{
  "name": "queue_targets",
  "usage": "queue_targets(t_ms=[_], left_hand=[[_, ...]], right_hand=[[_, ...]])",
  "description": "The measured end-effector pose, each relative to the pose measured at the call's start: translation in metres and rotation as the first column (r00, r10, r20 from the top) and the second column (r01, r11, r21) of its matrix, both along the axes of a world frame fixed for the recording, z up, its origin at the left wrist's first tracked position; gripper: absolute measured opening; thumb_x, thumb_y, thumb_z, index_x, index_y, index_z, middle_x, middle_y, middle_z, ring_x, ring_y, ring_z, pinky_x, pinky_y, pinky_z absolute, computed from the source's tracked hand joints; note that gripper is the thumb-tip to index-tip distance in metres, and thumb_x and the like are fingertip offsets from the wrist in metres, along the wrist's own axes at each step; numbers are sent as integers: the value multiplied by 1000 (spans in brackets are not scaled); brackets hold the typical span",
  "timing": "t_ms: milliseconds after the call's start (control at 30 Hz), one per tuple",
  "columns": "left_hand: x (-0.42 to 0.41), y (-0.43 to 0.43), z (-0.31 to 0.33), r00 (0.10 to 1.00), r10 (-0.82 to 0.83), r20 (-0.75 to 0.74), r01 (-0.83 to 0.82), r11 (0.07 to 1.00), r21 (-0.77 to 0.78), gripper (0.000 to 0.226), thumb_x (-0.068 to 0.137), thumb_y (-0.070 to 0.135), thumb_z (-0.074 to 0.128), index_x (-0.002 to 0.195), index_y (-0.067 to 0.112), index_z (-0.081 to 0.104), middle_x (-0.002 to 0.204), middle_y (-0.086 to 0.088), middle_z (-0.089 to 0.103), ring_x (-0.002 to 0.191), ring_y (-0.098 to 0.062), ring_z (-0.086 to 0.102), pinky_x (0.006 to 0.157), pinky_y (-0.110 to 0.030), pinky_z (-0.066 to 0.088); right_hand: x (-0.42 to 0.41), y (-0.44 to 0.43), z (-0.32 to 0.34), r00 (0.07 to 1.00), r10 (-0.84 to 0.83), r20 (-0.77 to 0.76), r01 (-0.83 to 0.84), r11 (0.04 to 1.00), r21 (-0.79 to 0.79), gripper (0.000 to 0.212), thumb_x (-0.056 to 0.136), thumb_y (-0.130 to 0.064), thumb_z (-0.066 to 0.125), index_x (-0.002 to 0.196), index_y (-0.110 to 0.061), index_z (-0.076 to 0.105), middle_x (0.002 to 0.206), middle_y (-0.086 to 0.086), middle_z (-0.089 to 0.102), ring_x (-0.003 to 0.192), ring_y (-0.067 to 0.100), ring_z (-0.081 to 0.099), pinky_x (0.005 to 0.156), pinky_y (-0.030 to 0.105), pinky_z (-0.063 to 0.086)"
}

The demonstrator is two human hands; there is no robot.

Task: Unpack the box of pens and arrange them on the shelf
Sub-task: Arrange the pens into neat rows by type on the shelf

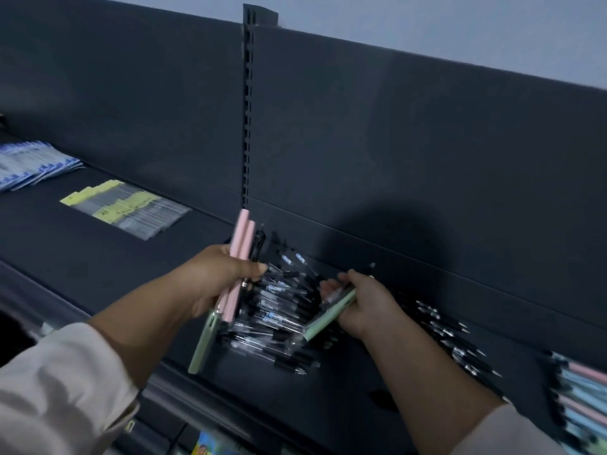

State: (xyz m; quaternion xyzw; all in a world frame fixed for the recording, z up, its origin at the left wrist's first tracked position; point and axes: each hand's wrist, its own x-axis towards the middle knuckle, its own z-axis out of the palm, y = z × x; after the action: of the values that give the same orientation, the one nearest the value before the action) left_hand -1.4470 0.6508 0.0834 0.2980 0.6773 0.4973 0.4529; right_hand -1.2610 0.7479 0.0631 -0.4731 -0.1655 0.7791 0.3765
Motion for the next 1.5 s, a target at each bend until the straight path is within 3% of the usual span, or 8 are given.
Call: queue_targets(t_ms=[233,433,600,767,900,1067,1233,1500], left_hand=[[30,6,5,985,-172,13,172,985,-8,27,75,-1,75,99,-1,62,63,-6,67,57,-16,62,50,-18,49],[39,13,4,992,-117,-51,118,993,16,22,74,-5,74,87,5,59,69,-9,66,57,-15,61,51,-17,50],[22,14,0,981,-80,-174,68,995,-71,34,75,-1,75,104,-1,57,66,-10,61,51,-14,55,46,-17,45],[22,19,1,987,104,-125,-104,995,6,28,81,6,73,100,3,53,66,-9,54,50,-14,48,38,-18,40],[29,22,4,996,87,-37,-86,996,22,26,83,9,71,103,5,55,70,-8,61,54,-14,53,43,-18,44],[50,29,3,998,-5,66,3,999,42,33,82,16,73,109,3,60,78,-8,69,69,-19,64,81,-35,53],[89,36,13,973,-87,214,83,996,28,29,87,23,67,109,7,57,78,-8,67,57,-14,66,52,-24,56],[171,48,19,953,-266,146,265,964,26,14,88,19,66,93,10,58,74,-7,63,64,-18,60,64,-30,48]], right_hand=[[-18,-11,13,980,136,-143,-126,989,73,13,103,-8,34,98,-7,45,95,19,65,108,36,59,98,53,42],[-12,-10,8,975,202,-89,-194,976,95,14,99,-10,46,88,-11,53,95,15,70,94,32,64,83,47,51],[5,3,2,995,40,87,-50,992,112,16,99,-5,45,85,-7,53,82,12,65,72,22,59,61,30,48],[8,3,-4,982,18,186,-39,993,110,13,97,-2,48,86,-5,56,90,13,53,79,23,53,62,35,52],[17,3,4,969,13,246,-50,988,144,8,97,-11,53,90,-13,57,103,10,45,98,27,47,74,45,52],[42,6,12,972,28,235,-62,988,138,10,98,-22,53,103,-14,56,97,9,56,90,26,54,68,42,50],[83,3,26,971,-55,233,23,990,137,24,96,-29,54,81,-10,52,67,5,53,53,13,46,50,26,38],[179,-2,43,951,-302,61,281,931,232,17,100,-12,42,86,-11,51,74,7,51,62,17,48,60,31,42]])
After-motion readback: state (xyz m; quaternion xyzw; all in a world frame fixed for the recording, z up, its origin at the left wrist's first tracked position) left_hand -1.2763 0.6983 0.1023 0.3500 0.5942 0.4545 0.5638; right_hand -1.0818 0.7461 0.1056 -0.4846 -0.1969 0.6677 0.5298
